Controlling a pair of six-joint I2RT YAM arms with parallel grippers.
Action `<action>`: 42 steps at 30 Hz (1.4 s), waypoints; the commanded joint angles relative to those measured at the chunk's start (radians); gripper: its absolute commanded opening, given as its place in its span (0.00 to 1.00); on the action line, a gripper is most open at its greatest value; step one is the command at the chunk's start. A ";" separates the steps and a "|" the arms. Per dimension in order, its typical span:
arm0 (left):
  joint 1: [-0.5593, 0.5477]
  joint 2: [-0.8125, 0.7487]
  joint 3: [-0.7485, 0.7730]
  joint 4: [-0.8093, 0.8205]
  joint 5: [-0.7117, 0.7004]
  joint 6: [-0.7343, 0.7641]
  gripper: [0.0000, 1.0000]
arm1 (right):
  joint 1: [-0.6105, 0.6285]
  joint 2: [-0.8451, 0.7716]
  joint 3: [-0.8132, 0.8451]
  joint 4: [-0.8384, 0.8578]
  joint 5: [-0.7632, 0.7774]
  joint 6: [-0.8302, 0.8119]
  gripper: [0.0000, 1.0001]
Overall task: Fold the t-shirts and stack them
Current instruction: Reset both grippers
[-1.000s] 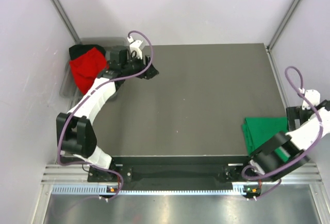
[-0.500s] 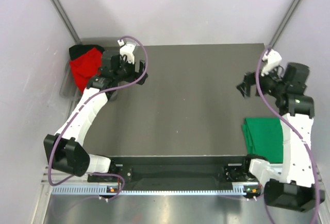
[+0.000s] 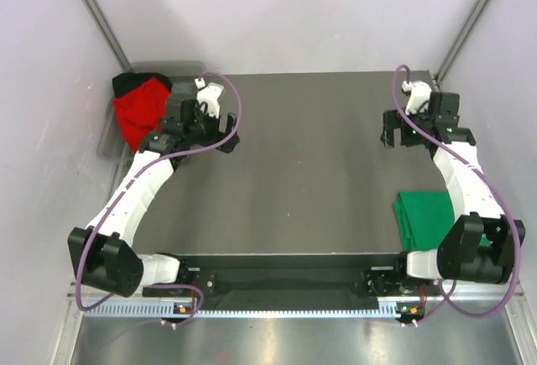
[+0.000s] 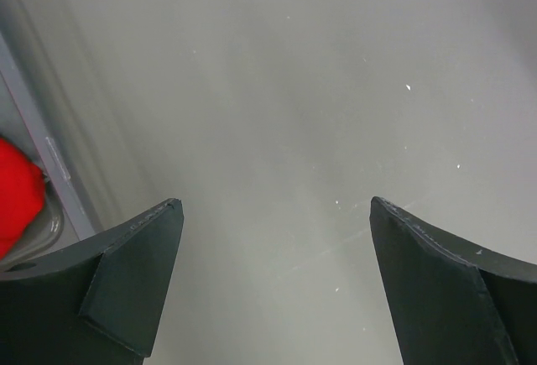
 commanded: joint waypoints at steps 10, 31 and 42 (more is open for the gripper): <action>0.001 0.005 0.004 0.027 0.049 0.035 0.96 | -0.408 -0.010 -0.120 -0.203 -0.122 -0.351 1.00; 0.062 0.037 -0.032 0.058 -0.086 0.043 0.95 | -0.426 -0.034 -0.149 -0.153 -0.441 -0.254 0.99; 0.064 0.062 -0.070 0.087 -0.141 0.061 0.99 | -0.091 -0.111 -0.140 0.064 -0.245 0.021 1.00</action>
